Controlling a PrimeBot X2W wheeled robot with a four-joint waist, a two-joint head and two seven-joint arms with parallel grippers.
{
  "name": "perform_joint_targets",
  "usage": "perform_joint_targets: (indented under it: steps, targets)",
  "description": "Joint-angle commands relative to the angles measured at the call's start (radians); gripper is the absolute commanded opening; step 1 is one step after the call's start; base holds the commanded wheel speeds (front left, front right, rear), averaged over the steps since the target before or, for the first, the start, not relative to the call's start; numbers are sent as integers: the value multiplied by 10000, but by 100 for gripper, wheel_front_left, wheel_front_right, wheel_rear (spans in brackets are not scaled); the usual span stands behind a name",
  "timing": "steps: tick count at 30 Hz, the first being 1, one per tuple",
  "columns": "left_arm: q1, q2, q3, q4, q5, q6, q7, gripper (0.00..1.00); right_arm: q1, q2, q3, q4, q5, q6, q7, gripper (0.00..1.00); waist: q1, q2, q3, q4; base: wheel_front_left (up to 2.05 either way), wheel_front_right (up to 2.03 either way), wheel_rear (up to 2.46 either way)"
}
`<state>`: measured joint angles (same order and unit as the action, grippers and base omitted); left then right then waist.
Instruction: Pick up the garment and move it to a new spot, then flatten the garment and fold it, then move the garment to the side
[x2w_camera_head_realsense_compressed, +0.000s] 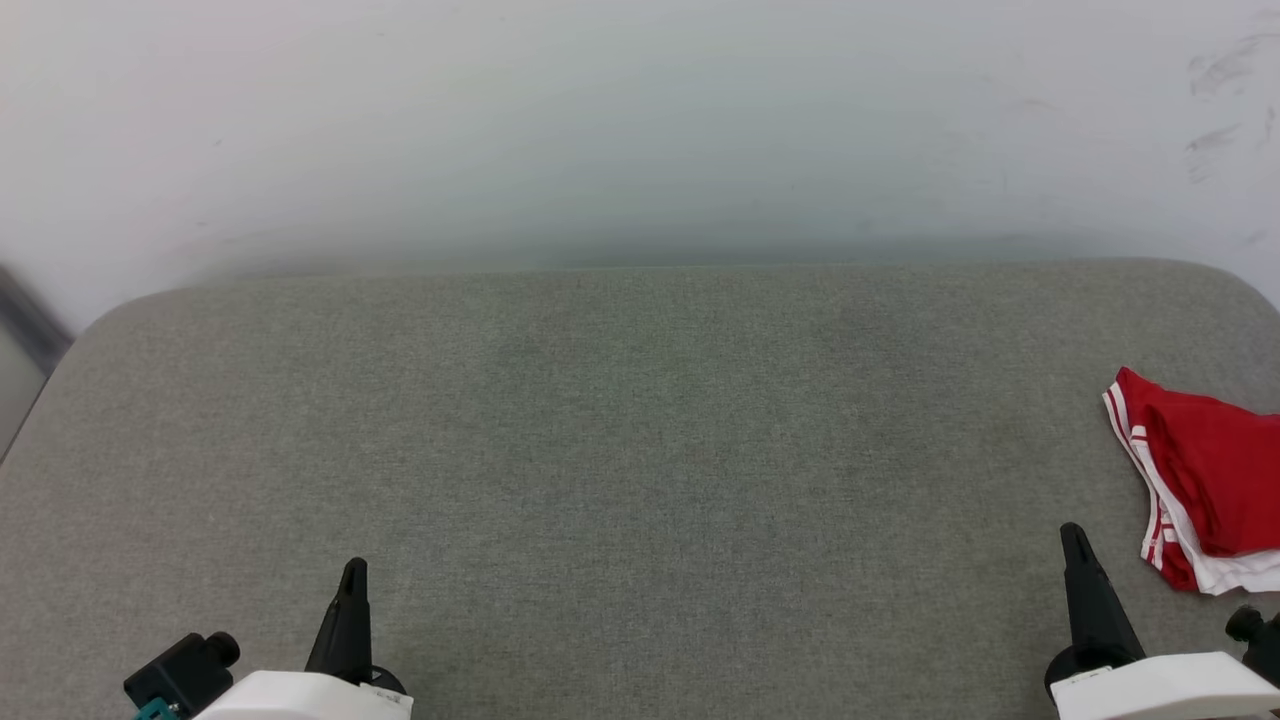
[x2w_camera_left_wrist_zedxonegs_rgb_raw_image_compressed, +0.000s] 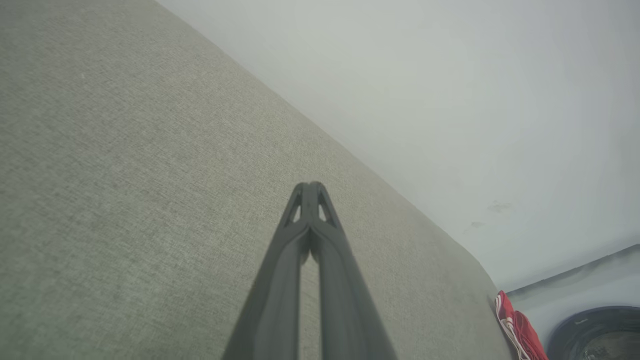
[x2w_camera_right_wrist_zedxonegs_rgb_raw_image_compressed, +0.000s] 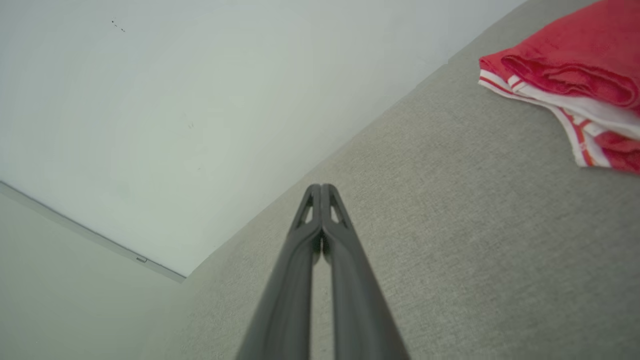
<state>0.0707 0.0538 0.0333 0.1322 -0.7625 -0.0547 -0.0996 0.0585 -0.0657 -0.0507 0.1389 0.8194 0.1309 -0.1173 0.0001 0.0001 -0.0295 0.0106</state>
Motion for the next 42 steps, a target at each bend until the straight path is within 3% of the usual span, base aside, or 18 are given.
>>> perform_joint_targets:
  steps: [1, 42]
  targets:
    - [-303, 64, 38, -52, -352, -76, 65, 0, -285, -101, -10, -33, 349, 0, 73, 0, 0, -1, 5, -2, 0, 0, 0]
    - [-1222, 61, 440, 632, -5128, -494, 1230, 0, -1125, -108, -190, 590, 4912, 0, 1237, 0, -1, -1, 162, -52, 0, 0, 0]
